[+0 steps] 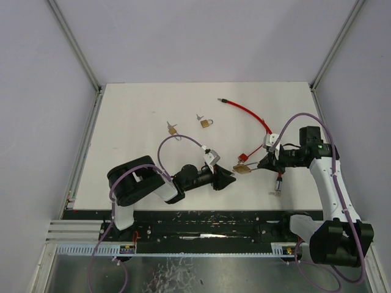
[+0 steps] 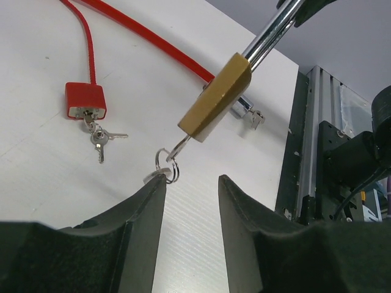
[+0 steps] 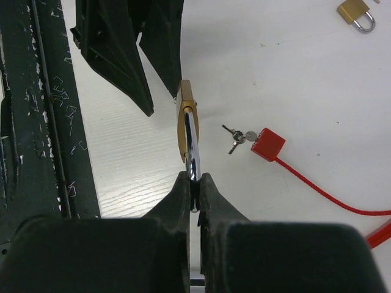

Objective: Lock with the key
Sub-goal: Lock the lock.

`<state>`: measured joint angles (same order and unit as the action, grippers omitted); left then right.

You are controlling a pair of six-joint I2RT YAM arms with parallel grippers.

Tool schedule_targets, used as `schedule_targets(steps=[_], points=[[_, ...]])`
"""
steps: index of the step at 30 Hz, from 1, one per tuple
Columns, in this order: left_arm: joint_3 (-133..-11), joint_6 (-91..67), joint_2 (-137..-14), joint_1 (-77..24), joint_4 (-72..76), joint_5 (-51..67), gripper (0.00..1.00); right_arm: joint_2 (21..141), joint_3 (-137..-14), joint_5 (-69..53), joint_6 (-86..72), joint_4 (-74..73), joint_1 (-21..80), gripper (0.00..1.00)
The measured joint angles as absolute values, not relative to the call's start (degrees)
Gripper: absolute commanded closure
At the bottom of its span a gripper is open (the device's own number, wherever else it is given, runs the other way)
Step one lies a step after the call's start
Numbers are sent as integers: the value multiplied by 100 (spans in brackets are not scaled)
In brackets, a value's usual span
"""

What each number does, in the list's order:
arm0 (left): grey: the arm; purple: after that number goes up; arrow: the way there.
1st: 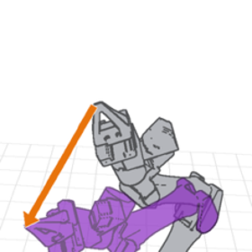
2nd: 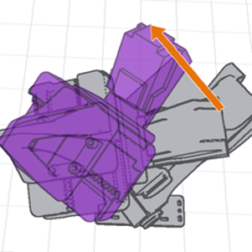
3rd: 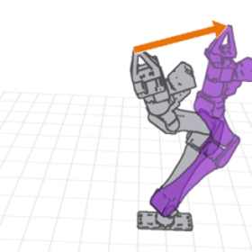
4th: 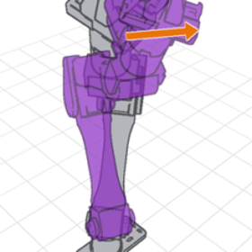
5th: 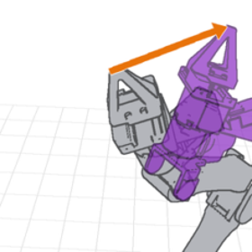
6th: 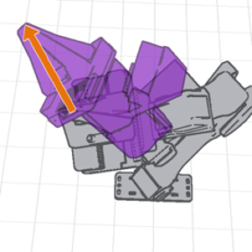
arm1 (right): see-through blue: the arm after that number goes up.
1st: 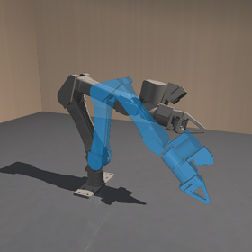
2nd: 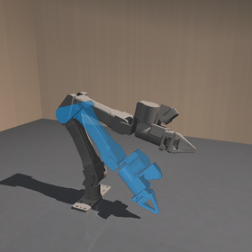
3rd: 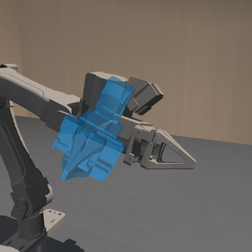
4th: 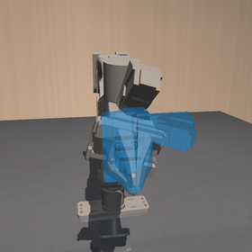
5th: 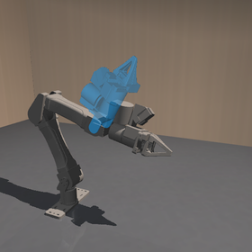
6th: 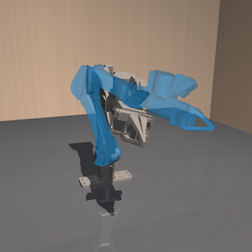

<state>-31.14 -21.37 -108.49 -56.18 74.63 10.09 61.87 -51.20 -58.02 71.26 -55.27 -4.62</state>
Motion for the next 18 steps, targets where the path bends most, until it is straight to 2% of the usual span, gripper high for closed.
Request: schedule_targets(steps=[12,18], points=[[-3015,-2134,-10849,-5612,7859,1017,66,6243,-5172,-5841,7520,-5927,-532,100],[-3015,-2130,-10849,-5612,7883,1072,73,6311,-5172,-5966,7767,-6139,-532,100]])
